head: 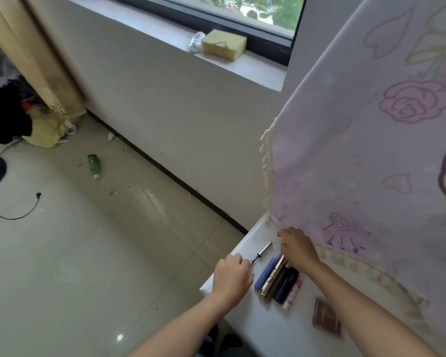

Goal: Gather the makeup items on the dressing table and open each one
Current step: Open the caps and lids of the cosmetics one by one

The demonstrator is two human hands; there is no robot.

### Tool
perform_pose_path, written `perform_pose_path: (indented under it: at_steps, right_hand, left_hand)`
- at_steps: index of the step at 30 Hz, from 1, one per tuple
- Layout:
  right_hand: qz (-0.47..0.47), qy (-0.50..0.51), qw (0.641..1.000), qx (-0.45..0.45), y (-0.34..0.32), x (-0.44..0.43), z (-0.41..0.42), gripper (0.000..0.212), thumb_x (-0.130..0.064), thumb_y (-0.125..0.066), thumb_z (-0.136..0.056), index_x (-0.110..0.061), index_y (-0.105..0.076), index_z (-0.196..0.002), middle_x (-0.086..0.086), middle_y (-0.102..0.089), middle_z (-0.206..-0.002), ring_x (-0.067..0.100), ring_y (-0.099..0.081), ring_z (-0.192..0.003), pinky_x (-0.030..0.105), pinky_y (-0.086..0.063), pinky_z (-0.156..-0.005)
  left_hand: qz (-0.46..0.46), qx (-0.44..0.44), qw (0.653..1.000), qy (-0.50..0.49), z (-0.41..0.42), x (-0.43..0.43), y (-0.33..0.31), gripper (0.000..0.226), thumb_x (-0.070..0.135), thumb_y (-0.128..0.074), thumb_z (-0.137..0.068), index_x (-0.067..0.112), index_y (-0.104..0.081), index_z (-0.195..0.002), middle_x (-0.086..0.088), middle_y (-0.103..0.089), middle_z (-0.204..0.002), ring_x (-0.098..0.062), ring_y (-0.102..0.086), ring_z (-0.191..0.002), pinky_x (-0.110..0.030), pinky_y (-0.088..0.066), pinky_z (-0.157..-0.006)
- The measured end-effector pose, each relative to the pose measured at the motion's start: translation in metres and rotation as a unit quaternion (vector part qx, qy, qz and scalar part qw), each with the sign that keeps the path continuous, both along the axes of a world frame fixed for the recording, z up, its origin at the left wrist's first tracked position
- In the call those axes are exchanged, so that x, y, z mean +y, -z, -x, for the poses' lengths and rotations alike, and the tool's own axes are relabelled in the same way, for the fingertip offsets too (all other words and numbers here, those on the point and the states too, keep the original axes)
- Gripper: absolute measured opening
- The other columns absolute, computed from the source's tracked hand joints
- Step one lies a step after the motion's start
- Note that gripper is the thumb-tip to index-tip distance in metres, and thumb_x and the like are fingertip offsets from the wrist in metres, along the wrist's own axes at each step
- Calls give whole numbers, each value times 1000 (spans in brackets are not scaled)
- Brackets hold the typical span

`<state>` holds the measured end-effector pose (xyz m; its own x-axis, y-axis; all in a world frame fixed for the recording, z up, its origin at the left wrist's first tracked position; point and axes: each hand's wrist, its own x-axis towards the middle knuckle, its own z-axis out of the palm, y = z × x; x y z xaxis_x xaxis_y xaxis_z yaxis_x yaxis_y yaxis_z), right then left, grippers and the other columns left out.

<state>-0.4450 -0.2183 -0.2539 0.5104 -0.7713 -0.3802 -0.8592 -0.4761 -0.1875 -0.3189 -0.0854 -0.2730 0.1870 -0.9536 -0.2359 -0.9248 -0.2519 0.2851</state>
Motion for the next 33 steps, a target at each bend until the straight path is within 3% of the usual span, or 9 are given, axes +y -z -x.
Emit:
perform_pose_path:
  at_steps: [4,8,11,14,19,22,26,30,33]
  right_hand:
    - [-15,21,1000,1,-3,3,7,35,-10,-37,-93,-13,-54,-124,7,-54,-128,23,-44,-119,29,-37,-93]
    - [-48,24,999,10,-1,11,5,34,-15,-39,-94,-17,-56,-123,8,-54,-128,22,-42,-123,30,-35,-98]
    - [-68,40,997,-6,-5,19,2,33,-16,-41,-93,-18,-57,-121,7,-51,-131,19,-37,-129,30,-30,-100]
    - [-74,58,995,-38,-14,25,2,33,-15,-42,-91,-19,-58,-120,6,-52,-129,20,-40,-126,30,-31,-99]
    - [-143,212,934,-250,-57,23,13,28,-13,-52,-89,-10,-60,-116,9,-59,-108,20,-57,-95,26,-43,-81]
    - [-205,243,883,-345,-99,22,13,11,-19,-52,-91,-12,-61,-92,3,-60,-75,11,-57,-59,21,-44,-57]
    - [-201,197,873,-399,-137,29,-4,31,-17,-53,-91,-10,-54,-61,-4,-51,-39,5,-40,-31,17,-31,-36]
    - [-144,143,868,-452,-162,37,-18,28,-9,-59,-87,-17,-58,-60,-7,-50,-37,2,-40,-35,15,-35,-42]
    - [-146,87,863,-476,-175,42,-24,32,2,-62,-82,-27,-65,-69,0,-55,-62,12,-48,-56,20,-38,-53]
  left_hand:
    - [-10,-56,996,64,17,1,-1,40,43,-79,-28,20,-48,-36,10,-45,-42,-12,-38,-39,-19,-13,-47]
    - [-6,-63,996,67,23,-8,1,35,34,-81,-29,18,-51,-35,5,-44,-41,-16,-19,-49,-24,8,-51]
    - [-12,-33,998,54,29,-7,-10,14,23,-70,-65,10,-66,-63,-9,-56,-66,-21,-29,-62,-26,4,-49]
    - [-30,3,1000,8,32,-8,-5,22,15,-48,-83,1,-64,-90,-12,-46,-81,-23,-34,-73,-27,-8,-46]
    - [141,41,989,22,9,-10,-41,13,29,-61,-51,20,-54,-44,8,-40,-46,-9,-38,-39,-8,2,-45]
    - [240,83,967,33,-20,-15,-69,15,32,-51,-61,21,-57,-52,10,-52,-52,-5,-44,-49,-9,-17,-39]
    - [322,117,937,72,-49,-22,-100,17,32,-54,-71,17,-63,-68,7,-59,-61,-7,-41,-64,-14,-33,-53]
    - [321,178,925,93,-71,-17,-123,33,36,-50,-79,8,-67,-78,-5,-64,-63,-10,-43,-68,-17,-35,-60]
    - [331,214,916,72,-79,-9,-135,40,40,-47,-80,7,-69,-82,-7,-64,-65,-3,-40,-70,-5,-34,-64]
